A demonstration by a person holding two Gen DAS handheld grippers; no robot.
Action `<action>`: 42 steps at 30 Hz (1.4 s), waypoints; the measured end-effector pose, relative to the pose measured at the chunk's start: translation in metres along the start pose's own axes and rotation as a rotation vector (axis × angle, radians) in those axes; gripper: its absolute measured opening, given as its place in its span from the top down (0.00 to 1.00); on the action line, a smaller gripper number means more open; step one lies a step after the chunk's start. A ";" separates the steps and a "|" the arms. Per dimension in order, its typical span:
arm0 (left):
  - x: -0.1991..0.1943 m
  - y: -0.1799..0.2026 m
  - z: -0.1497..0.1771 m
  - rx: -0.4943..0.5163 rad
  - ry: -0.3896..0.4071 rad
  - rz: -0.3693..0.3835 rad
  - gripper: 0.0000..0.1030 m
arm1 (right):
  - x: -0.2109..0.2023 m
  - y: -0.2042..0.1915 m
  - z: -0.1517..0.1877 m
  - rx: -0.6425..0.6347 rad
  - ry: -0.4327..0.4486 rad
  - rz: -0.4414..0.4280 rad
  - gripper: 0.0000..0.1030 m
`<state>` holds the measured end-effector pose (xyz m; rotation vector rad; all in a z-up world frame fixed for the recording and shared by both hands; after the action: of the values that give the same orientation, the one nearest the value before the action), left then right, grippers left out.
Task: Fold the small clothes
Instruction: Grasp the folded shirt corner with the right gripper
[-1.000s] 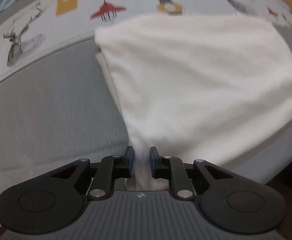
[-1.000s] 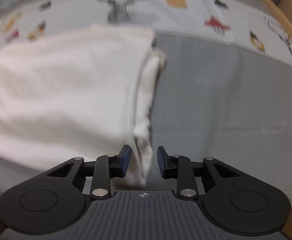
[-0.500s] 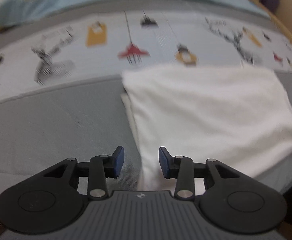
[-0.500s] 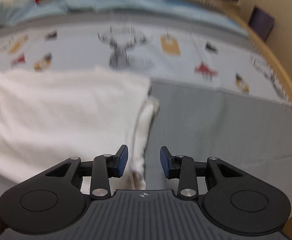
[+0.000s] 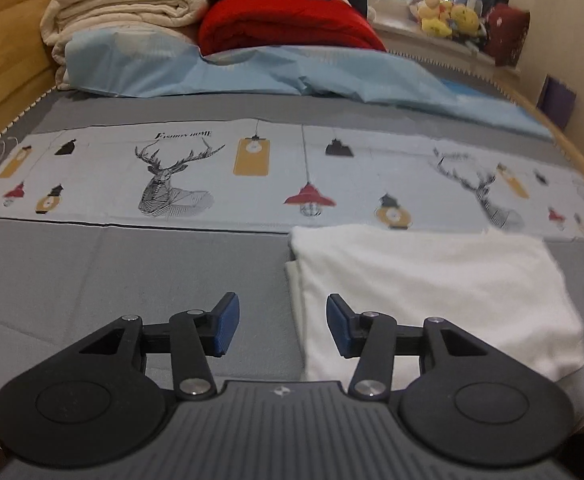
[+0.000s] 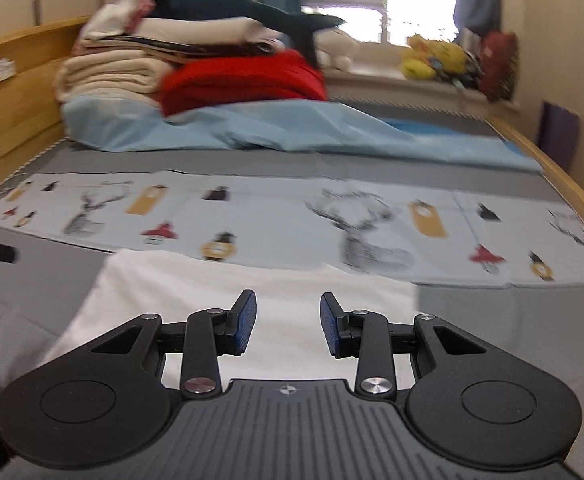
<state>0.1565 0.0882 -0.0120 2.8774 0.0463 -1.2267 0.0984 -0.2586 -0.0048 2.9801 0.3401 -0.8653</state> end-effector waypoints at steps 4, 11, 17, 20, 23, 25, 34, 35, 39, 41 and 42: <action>0.005 -0.017 0.009 -0.017 -0.026 -0.020 0.48 | 0.011 -0.049 -0.003 -0.022 0.011 -0.093 0.91; 0.011 -0.059 0.021 -0.103 -0.063 -0.053 0.48 | 0.050 -0.137 0.010 -0.067 -0.066 -0.216 0.90; 0.009 -0.081 0.028 -0.115 -0.079 -0.077 0.48 | 0.079 -0.217 0.042 -0.185 -0.187 -0.327 0.78; 0.010 -0.093 0.032 -0.127 -0.091 -0.088 0.48 | 0.093 -0.250 0.064 -0.261 -0.255 -0.366 0.68; 0.010 -0.104 0.035 -0.147 -0.100 -0.096 0.48 | 0.104 -0.276 0.087 -0.335 -0.314 -0.397 0.60; 0.011 -0.108 0.036 -0.154 -0.106 -0.097 0.48 | 0.110 -0.290 0.101 -0.389 -0.350 -0.404 0.58; 0.021 -0.110 0.036 -0.154 -0.113 -0.095 0.48 | 0.123 -0.293 0.121 -0.470 -0.411 -0.342 0.85; 0.024 -0.109 0.038 -0.169 -0.116 -0.087 0.48 | 0.124 -0.289 0.118 -0.458 -0.410 -0.337 0.90; 0.041 -0.096 0.041 -0.235 -0.141 -0.007 0.48 | 0.113 -0.279 0.097 -0.358 -0.369 -0.363 0.97; 0.049 -0.084 0.041 -0.286 -0.157 0.087 0.42 | 0.103 -0.272 0.083 -0.332 -0.325 -0.376 0.97; 0.053 -0.078 0.041 -0.311 -0.166 0.136 0.33 | 0.099 -0.267 0.077 -0.319 -0.306 -0.380 0.97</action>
<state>0.1609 0.1664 -0.0785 2.4665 0.0354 -1.2970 0.0819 0.0163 -0.1111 2.4789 0.9483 -1.1492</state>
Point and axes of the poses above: each gripper's, at about its wrist camera, not at the fingertips, and x roughly the way its jaws point, y to its right, z to its underside, the point moved 7 cm from there along x, roughly the way its jaws point, and after that the axes turned 3 degrees about y, right-handed, at the moved point
